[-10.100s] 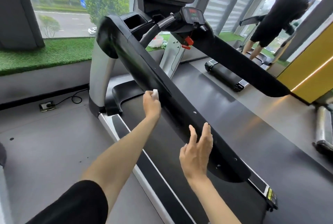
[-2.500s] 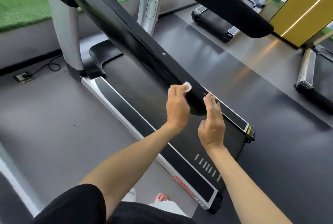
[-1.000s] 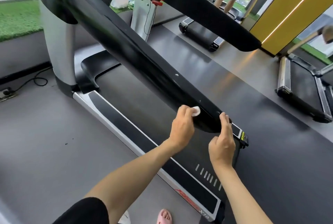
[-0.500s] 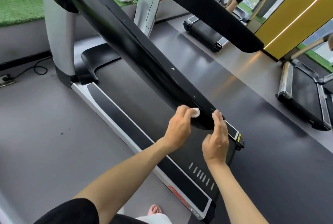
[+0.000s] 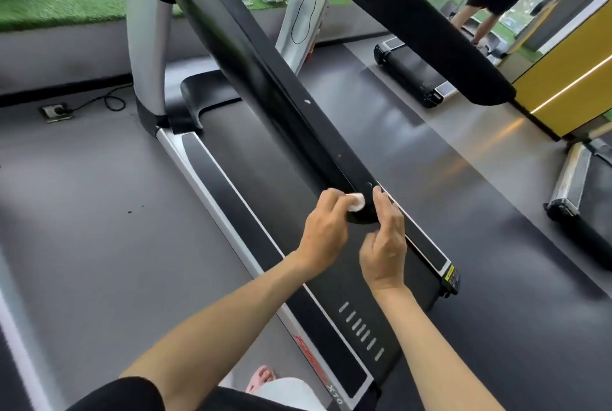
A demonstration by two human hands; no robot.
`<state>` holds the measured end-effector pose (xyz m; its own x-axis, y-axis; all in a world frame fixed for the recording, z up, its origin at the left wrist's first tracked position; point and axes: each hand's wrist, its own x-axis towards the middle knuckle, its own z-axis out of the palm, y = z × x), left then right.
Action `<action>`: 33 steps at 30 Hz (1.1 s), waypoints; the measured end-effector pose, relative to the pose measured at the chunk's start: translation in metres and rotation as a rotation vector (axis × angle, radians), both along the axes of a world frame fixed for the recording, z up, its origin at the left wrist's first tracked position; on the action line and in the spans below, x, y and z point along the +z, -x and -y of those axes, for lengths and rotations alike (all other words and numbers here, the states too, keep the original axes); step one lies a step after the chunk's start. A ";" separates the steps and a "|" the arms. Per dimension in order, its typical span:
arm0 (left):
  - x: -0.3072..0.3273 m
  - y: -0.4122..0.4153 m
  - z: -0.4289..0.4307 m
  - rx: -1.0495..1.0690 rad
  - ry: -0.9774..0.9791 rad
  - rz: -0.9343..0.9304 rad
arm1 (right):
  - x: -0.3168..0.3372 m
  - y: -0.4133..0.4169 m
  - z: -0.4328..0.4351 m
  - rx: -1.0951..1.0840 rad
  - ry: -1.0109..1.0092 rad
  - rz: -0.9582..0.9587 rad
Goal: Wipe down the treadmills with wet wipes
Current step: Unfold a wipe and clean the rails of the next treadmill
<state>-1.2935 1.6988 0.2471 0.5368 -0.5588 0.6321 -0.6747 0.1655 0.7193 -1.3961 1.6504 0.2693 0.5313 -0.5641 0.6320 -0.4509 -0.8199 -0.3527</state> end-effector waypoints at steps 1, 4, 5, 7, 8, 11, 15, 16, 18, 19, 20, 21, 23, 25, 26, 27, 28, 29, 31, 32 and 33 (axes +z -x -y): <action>0.006 -0.011 0.006 0.095 0.001 -0.116 | 0.000 0.001 0.001 0.016 -0.006 -0.005; 0.025 -0.042 0.026 0.340 -0.014 -0.410 | 0.000 0.003 0.004 0.036 -0.003 -0.006; 0.029 -0.041 0.028 0.372 -0.006 -0.372 | 0.000 0.003 0.004 0.041 0.008 0.000; 0.031 -0.015 0.024 0.318 0.006 -0.198 | 0.000 0.004 0.004 0.056 0.040 0.021; 0.028 0.004 0.019 0.260 -0.012 -0.131 | 0.000 0.004 0.005 0.063 0.062 0.033; 0.019 0.035 0.006 0.197 0.018 -0.089 | 0.000 0.004 0.006 0.091 0.082 0.059; 0.039 -0.003 0.018 0.303 0.019 -0.224 | 0.001 0.006 0.009 0.101 0.061 0.031; 0.044 -0.017 0.024 0.364 0.009 -0.313 | 0.001 0.007 0.009 0.101 0.052 0.016; 0.045 -0.031 0.032 0.446 -0.017 -0.433 | 0.002 0.008 0.009 0.098 0.041 -0.013; 0.041 -0.026 0.034 0.458 -0.016 -0.433 | 0.002 0.009 0.009 0.098 0.043 -0.021; 0.037 -0.015 0.033 0.445 0.008 -0.403 | 0.002 0.009 0.009 0.101 0.050 -0.023; 0.031 0.001 0.030 0.412 0.040 -0.366 | 0.002 0.010 0.010 0.108 0.064 -0.020; 0.018 0.040 0.019 0.322 0.072 -0.314 | 0.001 0.010 0.013 0.127 0.095 -0.008; 0.009 0.057 0.013 0.269 0.095 -0.320 | -0.001 0.012 0.014 0.138 0.115 -0.010; 0.010 0.053 0.014 0.258 0.101 -0.346 | -0.002 0.012 0.016 0.139 0.115 -0.016; 0.013 0.043 0.016 0.263 0.094 -0.397 | -0.002 0.013 0.016 0.133 0.108 -0.024; 0.017 0.029 0.018 0.282 0.086 -0.482 | -0.003 0.013 0.016 0.123 0.096 -0.038; 0.024 0.011 0.020 0.311 0.078 -0.583 | -0.003 0.013 0.015 0.111 0.084 -0.050; 0.030 -0.028 0.026 0.364 0.033 -0.748 | -0.003 0.011 0.012 0.090 0.069 -0.062; 0.031 -0.042 0.028 0.380 0.009 -0.797 | -0.002 0.011 0.011 0.084 0.068 -0.064; 0.029 -0.050 0.030 0.385 -0.009 -0.833 | -0.002 0.011 0.010 0.080 0.072 -0.065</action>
